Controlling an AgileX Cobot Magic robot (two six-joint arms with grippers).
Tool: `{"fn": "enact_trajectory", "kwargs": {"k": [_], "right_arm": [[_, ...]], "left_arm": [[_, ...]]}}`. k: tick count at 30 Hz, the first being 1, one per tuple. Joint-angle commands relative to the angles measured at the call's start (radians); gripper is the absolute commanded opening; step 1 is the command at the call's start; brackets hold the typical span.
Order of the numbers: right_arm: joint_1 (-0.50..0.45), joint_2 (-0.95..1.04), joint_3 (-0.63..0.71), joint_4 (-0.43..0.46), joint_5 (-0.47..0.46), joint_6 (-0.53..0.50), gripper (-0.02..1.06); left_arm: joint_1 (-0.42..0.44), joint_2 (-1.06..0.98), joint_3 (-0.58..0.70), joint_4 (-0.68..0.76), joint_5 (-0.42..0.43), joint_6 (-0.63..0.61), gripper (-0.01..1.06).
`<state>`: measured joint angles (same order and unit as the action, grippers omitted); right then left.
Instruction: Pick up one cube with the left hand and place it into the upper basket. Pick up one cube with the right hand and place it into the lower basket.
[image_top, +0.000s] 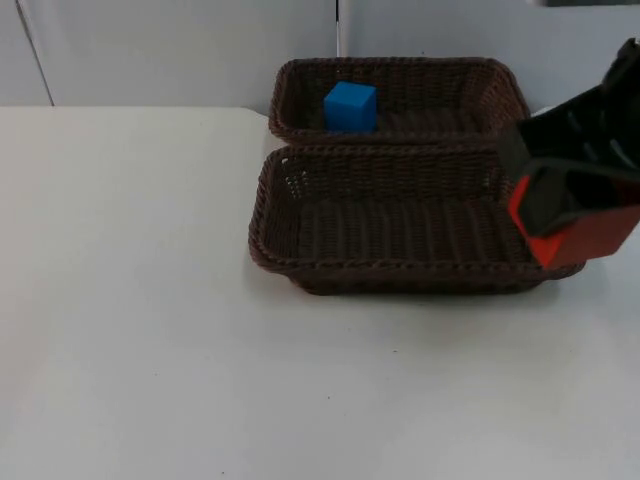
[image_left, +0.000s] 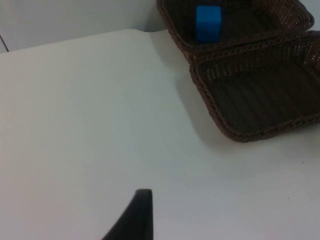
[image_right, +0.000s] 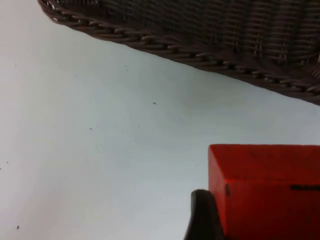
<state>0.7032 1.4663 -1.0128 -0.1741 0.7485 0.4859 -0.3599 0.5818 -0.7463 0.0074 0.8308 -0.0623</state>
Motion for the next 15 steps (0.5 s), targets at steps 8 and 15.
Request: {"fn": "enact_trajectory", "kwargs": {"k": [8,15], "right_arm": [[0.007,-0.012,-0.003,-0.006,0.002,-0.010,0.00],[0.007,-0.012,-0.003,-0.006,0.002,-0.010,0.00]], "left_arm": [[0.000,-0.005,0.004,0.006,-0.008,-0.005,1.01],[0.000,-0.005,0.004,0.006,-0.008,-0.005,1.01]]}}
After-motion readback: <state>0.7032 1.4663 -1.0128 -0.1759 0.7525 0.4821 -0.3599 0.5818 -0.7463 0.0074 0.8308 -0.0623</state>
